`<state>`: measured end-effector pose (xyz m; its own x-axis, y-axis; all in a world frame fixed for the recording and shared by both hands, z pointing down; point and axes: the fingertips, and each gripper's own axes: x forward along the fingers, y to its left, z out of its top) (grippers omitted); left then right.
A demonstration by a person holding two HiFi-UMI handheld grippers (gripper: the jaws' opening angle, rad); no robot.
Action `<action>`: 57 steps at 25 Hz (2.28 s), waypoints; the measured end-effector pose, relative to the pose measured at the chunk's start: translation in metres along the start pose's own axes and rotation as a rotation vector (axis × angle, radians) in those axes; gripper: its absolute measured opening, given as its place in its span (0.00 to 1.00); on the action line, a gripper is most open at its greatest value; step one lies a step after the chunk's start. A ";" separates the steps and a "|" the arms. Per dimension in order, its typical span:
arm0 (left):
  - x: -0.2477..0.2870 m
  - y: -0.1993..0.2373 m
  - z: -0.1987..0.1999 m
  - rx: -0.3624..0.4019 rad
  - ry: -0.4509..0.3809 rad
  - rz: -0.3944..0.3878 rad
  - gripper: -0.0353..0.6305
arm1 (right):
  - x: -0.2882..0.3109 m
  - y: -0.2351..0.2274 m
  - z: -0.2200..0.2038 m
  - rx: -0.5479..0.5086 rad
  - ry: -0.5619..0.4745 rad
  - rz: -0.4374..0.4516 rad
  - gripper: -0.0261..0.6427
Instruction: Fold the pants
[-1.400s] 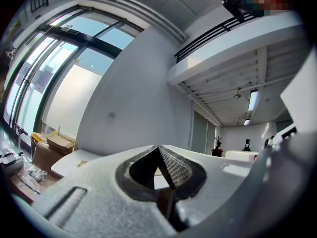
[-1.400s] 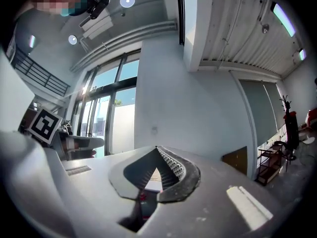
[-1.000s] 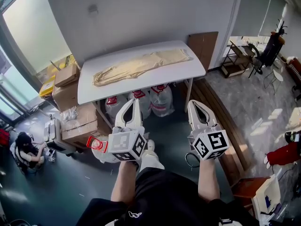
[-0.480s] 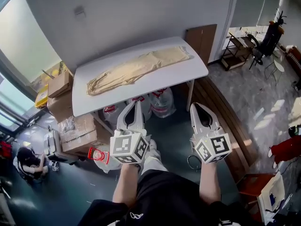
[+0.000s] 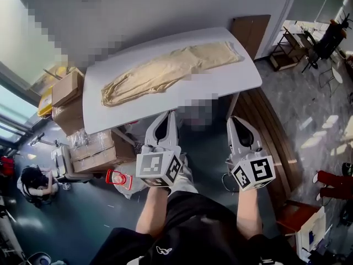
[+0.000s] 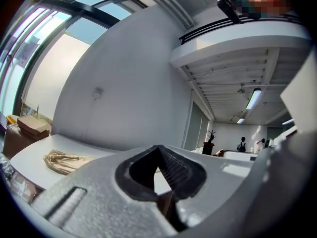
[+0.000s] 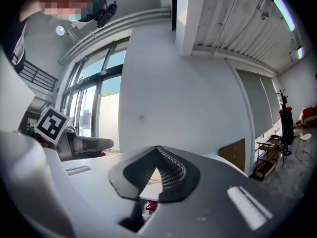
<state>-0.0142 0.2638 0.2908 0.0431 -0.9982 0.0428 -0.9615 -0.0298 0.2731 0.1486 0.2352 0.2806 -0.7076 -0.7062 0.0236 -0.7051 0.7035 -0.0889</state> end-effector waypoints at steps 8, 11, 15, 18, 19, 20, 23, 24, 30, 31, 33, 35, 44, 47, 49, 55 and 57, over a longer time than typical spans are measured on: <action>0.065 0.069 0.009 -0.018 0.021 0.049 0.06 | 0.100 -0.008 0.003 -0.019 0.029 0.027 0.05; 0.096 0.089 0.022 -0.026 0.017 0.024 0.06 | 0.143 -0.010 0.010 -0.016 0.021 0.044 0.05; 0.132 0.117 0.038 -0.002 0.014 0.025 0.06 | 0.194 -0.009 0.018 -0.015 0.004 0.069 0.05; 0.153 0.133 0.046 -0.019 0.007 0.025 0.06 | 0.218 -0.010 0.019 -0.029 0.014 0.074 0.05; 0.160 0.136 0.046 -0.025 0.007 0.024 0.06 | 0.223 -0.011 0.018 -0.035 0.019 0.073 0.05; 0.165 0.138 0.045 -0.029 0.010 0.020 0.06 | 0.226 -0.013 0.017 -0.036 0.021 0.071 0.05; 0.179 0.135 0.036 -0.043 0.028 -0.001 0.06 | 0.230 -0.025 0.012 -0.010 0.017 0.061 0.05; 0.183 0.132 0.033 -0.046 0.036 -0.009 0.06 | 0.231 -0.029 0.011 -0.007 0.018 0.055 0.05; 0.214 0.112 0.020 -0.041 0.055 -0.028 0.06 | 0.242 -0.060 0.004 0.015 0.015 0.067 0.05; 0.219 0.108 0.019 -0.035 0.056 -0.030 0.06 | 0.245 -0.066 0.002 0.020 0.012 0.074 0.05; 0.230 0.103 0.020 -0.023 0.054 -0.031 0.06 | 0.255 -0.076 0.005 0.017 0.004 0.086 0.05; 0.243 0.100 0.028 -0.014 0.042 -0.034 0.06 | 0.266 -0.084 0.014 -0.001 -0.011 0.095 0.05; 0.317 0.080 0.019 -0.013 0.082 -0.086 0.06 | 0.305 -0.158 0.001 0.031 0.047 0.046 0.15; 0.338 0.073 0.006 -0.018 0.109 -0.104 0.06 | 0.313 -0.182 -0.011 0.062 0.076 0.025 0.17; 0.352 0.071 -0.005 -0.019 0.130 -0.106 0.06 | 0.318 -0.197 -0.022 0.061 0.104 0.012 0.18; 0.385 0.065 -0.037 -0.009 0.208 -0.116 0.06 | 0.326 -0.233 -0.058 0.094 0.192 -0.025 0.27; 0.394 0.059 -0.046 -0.001 0.230 -0.127 0.06 | 0.329 -0.246 -0.068 0.117 0.216 -0.043 0.31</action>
<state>-0.0415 -0.1291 0.3679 0.2244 -0.9480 0.2255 -0.9442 -0.1543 0.2910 0.0863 -0.1651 0.3782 -0.6796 -0.6930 0.2408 -0.7333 0.6506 -0.1974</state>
